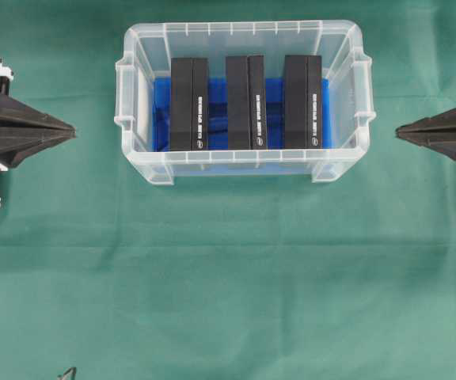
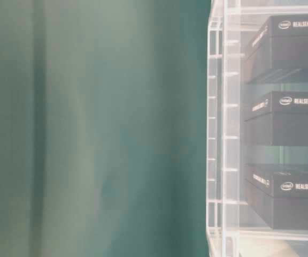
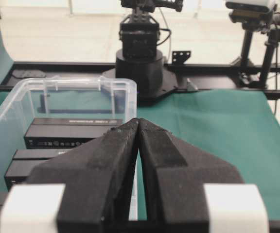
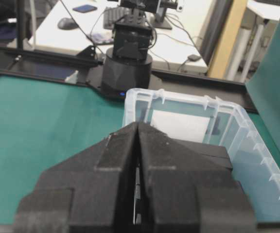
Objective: Take the box out of the case with both arms.
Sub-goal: 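Raise both grippers from the sides toward the clear case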
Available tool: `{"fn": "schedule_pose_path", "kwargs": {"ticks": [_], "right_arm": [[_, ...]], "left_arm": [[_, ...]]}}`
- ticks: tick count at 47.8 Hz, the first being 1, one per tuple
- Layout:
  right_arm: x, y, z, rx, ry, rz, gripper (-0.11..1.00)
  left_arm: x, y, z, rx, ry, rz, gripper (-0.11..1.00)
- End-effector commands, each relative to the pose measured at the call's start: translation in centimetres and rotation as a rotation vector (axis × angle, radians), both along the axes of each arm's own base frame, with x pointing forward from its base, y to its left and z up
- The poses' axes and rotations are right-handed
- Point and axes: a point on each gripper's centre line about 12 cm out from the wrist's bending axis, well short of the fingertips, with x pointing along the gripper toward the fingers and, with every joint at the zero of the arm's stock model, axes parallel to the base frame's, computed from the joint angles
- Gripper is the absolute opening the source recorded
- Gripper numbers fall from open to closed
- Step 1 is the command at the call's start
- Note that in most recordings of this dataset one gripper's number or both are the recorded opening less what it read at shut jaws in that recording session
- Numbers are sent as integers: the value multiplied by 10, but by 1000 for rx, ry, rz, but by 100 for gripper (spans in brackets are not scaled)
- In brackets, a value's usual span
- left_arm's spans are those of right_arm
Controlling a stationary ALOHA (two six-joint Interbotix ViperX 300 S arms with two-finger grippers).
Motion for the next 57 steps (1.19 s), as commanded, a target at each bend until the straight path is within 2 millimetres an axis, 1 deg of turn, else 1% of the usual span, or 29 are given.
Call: {"fn": "schedule_pose_path", "kwargs": {"ticks": [1,5,9,15,19,20,26,33,37,42,47,51,55,57], "right_arm": [[4,-1,0,20,14,-5,1],[9,-1,-2,32,77,-5,1],[14,-1,6,57,118,-5,1],[17,-1,38,77,89,-3,1],[16,-1,63,81,72,-2,1],[16,-1,73,81,66,-1,1],[14,-1,110,81,66,-1,1],[14,-1,140,81,98,-1,1],[16,-1,154,81,118,-2,1],[16,-1,158,81,150,-5,1],[15,-1,157,86,181,-7,1],[13,-1,153,117,239,-11,1],[11,-1,149,161,318,-18,1],[10,-2,146,177,368,-26,1]], "left_arm": [[4,1,6,-21,-6,3,1],[5,1,11,-58,-14,-1,1],[5,1,19,-81,-32,-5,1],[7,0,39,-101,-58,-11,1],[10,0,61,-102,-59,-11,1],[10,0,66,-102,-56,-10,1],[9,1,94,-102,-29,-7,1],[5,1,131,-96,-18,-4,1],[3,1,144,-97,-9,-2,1],[3,1,151,-97,11,0,1],[5,1,149,-102,34,-1,1],[7,-1,147,-114,65,-10,1],[8,-3,141,-145,144,-12,1],[9,-3,136,-177,222,-6,1]]}}
